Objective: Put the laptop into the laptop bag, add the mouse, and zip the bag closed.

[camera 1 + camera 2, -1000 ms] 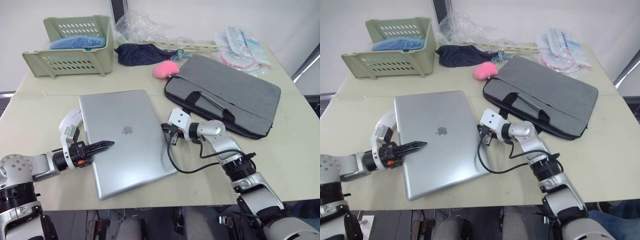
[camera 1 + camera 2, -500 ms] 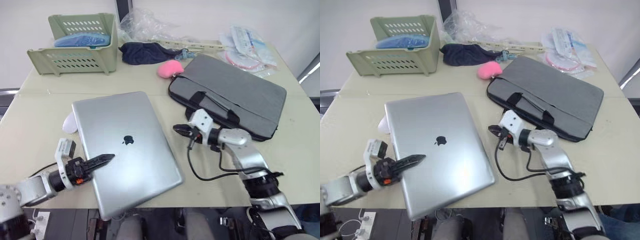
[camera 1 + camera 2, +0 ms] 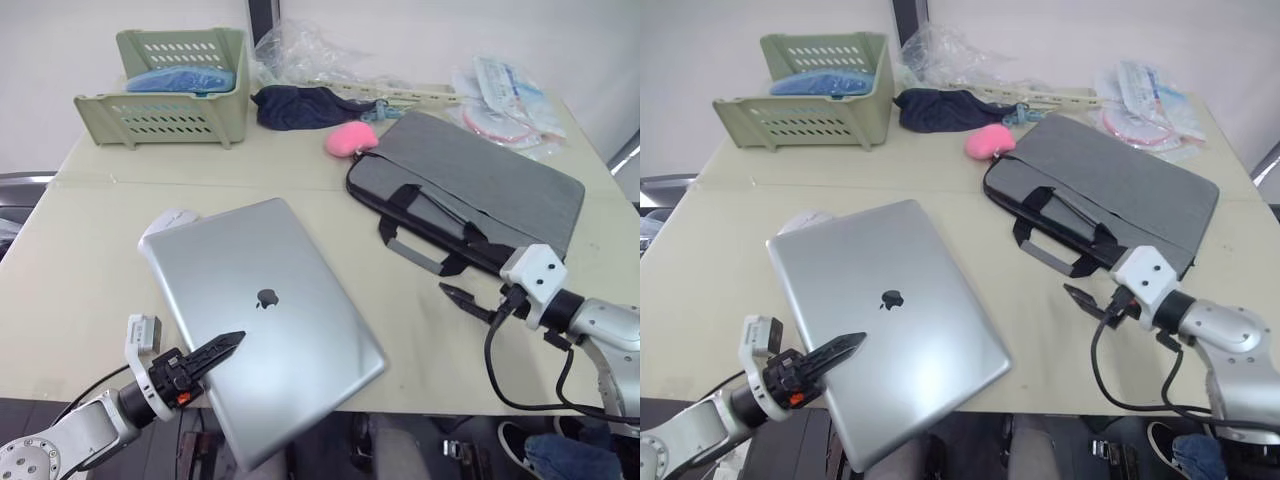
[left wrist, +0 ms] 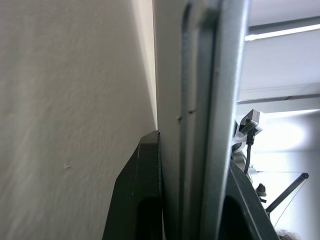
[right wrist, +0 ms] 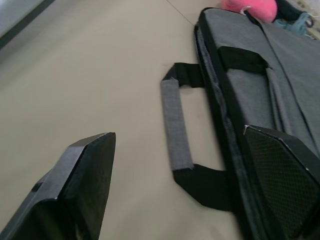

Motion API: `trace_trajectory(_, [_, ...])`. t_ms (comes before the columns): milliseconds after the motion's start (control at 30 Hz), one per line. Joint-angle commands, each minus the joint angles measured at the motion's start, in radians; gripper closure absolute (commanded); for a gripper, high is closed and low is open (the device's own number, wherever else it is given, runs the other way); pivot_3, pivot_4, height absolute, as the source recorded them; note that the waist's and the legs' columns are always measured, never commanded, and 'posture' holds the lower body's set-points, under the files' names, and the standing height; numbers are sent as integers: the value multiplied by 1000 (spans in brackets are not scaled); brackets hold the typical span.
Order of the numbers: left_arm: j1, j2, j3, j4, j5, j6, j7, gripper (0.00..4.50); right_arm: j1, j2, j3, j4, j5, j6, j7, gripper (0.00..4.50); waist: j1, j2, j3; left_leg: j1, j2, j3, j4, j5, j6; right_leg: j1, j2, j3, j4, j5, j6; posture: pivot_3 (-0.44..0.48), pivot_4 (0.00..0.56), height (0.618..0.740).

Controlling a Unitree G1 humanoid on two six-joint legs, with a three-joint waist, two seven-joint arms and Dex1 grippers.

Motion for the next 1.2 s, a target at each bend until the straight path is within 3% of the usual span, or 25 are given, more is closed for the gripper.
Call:
trace_trajectory(33, [-20,22,-48,-57,-66,-47,-22,4177,-129,-56,39,97,-55,-22,-24,49,-5,1,0,1,0,1,0,0,0,0,1,0,0,0,0,0,150,740])
trace_trajectory(267, [-50,32,-141,-69,-88,-119,4,4177,-428,-54,206,385,-173,27,-73,49,1,2,1,0,3,0,-1,0,0,-1,4,0,0,-1,-1,0,150,740])
trace_trajectory(433, [-52,39,-174,-80,-98,-152,19,4177,-522,-50,285,512,-217,-10,-54,49,3,3,2,-3,2,0,0,0,0,-1,3,-5,-2,-1,-1,0,150,740])
trace_trajectory(800, [-24,55,-194,-92,-83,-193,5,4177,-601,-59,357,649,-256,-60,-31,49,0,4,2,-3,2,-1,0,0,0,-1,3,-6,-2,0,-1,0,150,740])
trace_trajectory(1200, [-2,74,-199,-67,-36,-187,-70,4177,-590,-56,340,638,-231,-29,-13,49,1,4,3,-3,2,-2,0,0,0,0,3,-7,-2,0,-1,0,150,740])
